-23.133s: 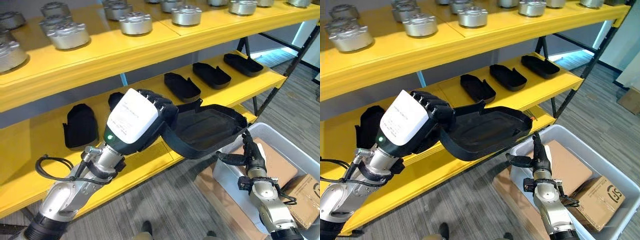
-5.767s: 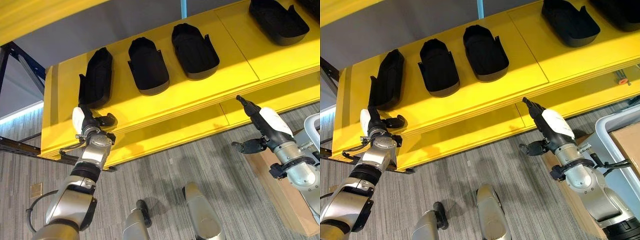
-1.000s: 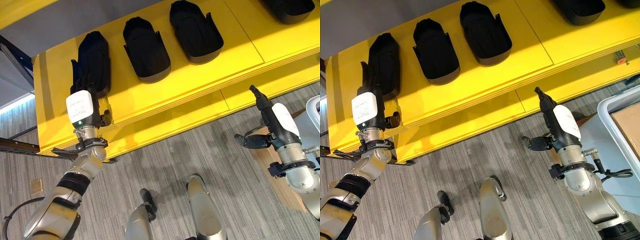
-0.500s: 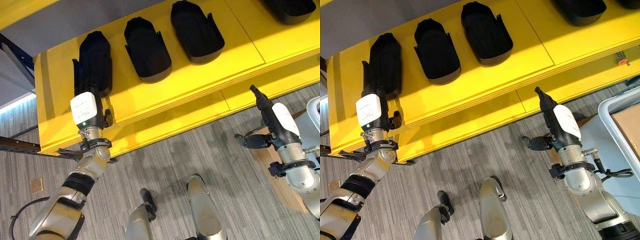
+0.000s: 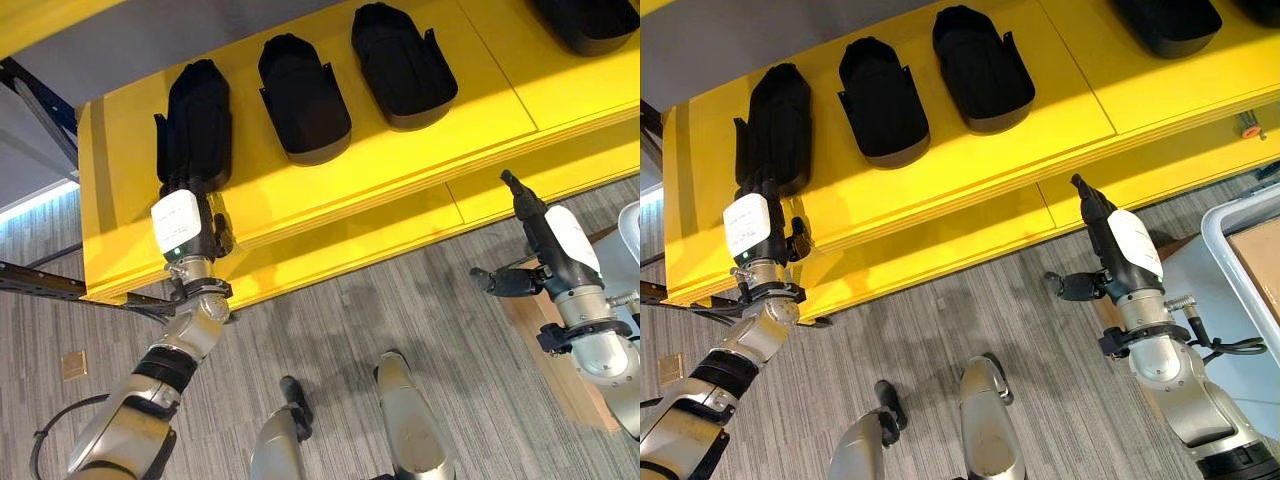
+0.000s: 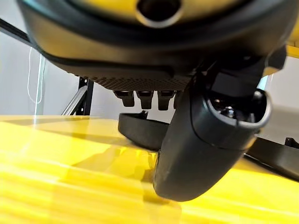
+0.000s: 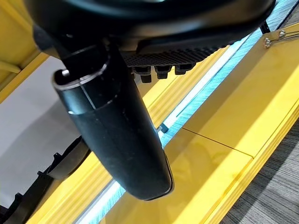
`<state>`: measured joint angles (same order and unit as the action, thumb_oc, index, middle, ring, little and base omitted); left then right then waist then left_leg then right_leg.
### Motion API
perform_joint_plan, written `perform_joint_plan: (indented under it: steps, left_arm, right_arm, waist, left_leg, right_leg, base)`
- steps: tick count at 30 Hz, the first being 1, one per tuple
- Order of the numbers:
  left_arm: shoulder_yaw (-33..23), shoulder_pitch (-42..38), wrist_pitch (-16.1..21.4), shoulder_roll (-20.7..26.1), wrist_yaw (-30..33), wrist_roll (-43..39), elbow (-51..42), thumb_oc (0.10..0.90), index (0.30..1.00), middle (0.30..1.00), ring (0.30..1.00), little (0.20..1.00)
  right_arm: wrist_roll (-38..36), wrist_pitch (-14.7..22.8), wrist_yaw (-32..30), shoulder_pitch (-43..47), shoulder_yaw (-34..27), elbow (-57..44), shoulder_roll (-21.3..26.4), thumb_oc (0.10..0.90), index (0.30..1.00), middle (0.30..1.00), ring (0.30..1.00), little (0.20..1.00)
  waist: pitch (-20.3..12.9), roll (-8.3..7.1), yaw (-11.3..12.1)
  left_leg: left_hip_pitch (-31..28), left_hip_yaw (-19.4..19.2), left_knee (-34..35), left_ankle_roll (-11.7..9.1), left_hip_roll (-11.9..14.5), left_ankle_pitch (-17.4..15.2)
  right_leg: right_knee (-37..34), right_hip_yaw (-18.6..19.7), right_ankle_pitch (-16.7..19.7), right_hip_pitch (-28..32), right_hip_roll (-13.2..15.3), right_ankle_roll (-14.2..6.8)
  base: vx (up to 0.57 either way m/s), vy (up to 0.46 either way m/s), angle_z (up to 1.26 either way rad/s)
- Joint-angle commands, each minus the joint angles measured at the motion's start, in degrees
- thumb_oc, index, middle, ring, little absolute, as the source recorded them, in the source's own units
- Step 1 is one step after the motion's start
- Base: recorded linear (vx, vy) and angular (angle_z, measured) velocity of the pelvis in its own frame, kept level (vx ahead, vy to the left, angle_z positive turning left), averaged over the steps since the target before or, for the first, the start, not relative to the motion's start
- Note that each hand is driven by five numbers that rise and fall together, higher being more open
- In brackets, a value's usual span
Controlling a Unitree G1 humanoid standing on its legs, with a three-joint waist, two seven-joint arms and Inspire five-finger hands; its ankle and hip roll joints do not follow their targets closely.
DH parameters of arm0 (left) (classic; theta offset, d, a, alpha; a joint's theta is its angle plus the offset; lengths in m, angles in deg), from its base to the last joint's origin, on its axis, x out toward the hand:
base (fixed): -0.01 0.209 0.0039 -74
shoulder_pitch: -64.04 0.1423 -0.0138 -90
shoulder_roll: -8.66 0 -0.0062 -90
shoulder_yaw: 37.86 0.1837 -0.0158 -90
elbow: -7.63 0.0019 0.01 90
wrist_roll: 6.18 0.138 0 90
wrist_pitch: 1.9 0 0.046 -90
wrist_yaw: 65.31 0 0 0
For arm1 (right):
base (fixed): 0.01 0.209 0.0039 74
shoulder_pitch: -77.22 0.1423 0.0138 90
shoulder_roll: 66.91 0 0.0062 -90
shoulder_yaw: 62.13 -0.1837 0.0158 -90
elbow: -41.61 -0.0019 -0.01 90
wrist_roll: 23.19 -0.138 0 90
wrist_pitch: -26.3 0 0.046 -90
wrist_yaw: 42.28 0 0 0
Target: Move parts from the plastic box to the shelf.
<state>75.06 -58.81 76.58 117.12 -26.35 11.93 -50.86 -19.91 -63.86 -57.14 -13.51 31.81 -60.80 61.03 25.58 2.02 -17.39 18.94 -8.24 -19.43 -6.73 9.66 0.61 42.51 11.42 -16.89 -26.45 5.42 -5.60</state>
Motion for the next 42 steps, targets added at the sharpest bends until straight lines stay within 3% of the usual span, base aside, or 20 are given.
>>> perform_joint_plan:
  steps: [1, 20, 30, 33, 42]
  left_arm:
    - [0.63, -0.26, -1.35, 0.31, -1.03, -1.44, 1.75, 0.9, 1.0, 1.0, 1.0, 1.0]
    - [3.41, 0.73, -0.9, -1.64, -2.78, -1.55, 2.5, 0.9, 1.0, 1.0, 1.0, 1.0]
    - [2.83, 2.04, -1.95, -2.72, -2.35, -2.44, 0.14, 0.9, 1.0, 1.0, 1.0, 1.0]
    - [1.49, 2.23, -2.15, -2.03, 2.15, -2.72, -1.63, 0.9, 1.0, 1.0, 1.0, 1.0]
    - [-1.05, 3.01, -1.65, -1.44, 0.89, -3.31, -4.43, 0.9, 1.0, 1.0, 1.0, 1.0]
  right_arm:
    - [0.62, 2.83, -3.2, 7.81, -3.7, -1.93, -1.83, 0.9, 1.0, 1.0, 1.0, 1.0]
    - [0.9, 3.0, -3.56, 8.27, -4.02, -1.97, -1.68, 0.9, 1.0, 1.0, 1.0, 1.0]
    - [1.34, 2.19, -3.83, 7.73, -4.59, -2.52, -2.21, 0.9, 1.0, 1.0, 1.0, 1.0]
    - [1.22, 1.77, -4.15, 7.56, -4.66, -2.53, -2.48, 0.9, 1.0, 1.0, 1.0, 1.0]
    - [2.0, 1.56, -5.45, 6.61, -4.83, -2.65, -3.69, 0.9, 1.0, 1.0, 1.0, 1.0]
  waist:
    - [-1.07, -2.95, -0.8]
    - [-0.2, -2.69, -1.07]
    - [-0.21, -2.65, -0.47]
    - [-0.2, -2.78, -0.09]
    - [-0.25, -2.99, 0.58]
  left_leg:
    - [1.05, -1.93, -6.91, 4.81, -1.55, -10.91]
    - [0.66, -2.07, -6.14, 4.96, -1.72, -10.66]
    - [0.68, -1.55, -6.32, 5.14, -2.06, -10.89]
    - [0.78, -1.29, -6.26, 5.1, -2.12, -10.83]
    - [0.68, -0.79, -6.16, 5.28, -2.37, -10.97]
  right_leg:
    - [-3.44, -4.52, -0.72, 1.66, -0.66, 5.76]
    - [-3.75, -4.76, -0.41, 1.23, -0.78, 5.86]
    - [-3.34, -5.24, -0.87, 1.45, -0.68, 6.1]
    - [-3.23, -5.32, -0.93, 1.35, -0.79, 6.17]
    - [-3.28, -5.73, -0.97, 1.7, -0.73, 6.12]
  base:
    - [0.0, 0.0, 0.0]
    - [0.0, 0.0, 0.0]
    - [0.0, 0.0, 0.0]
    - [0.0, -0.026, 0.03]
    - [0.0, -0.011, 0.01]
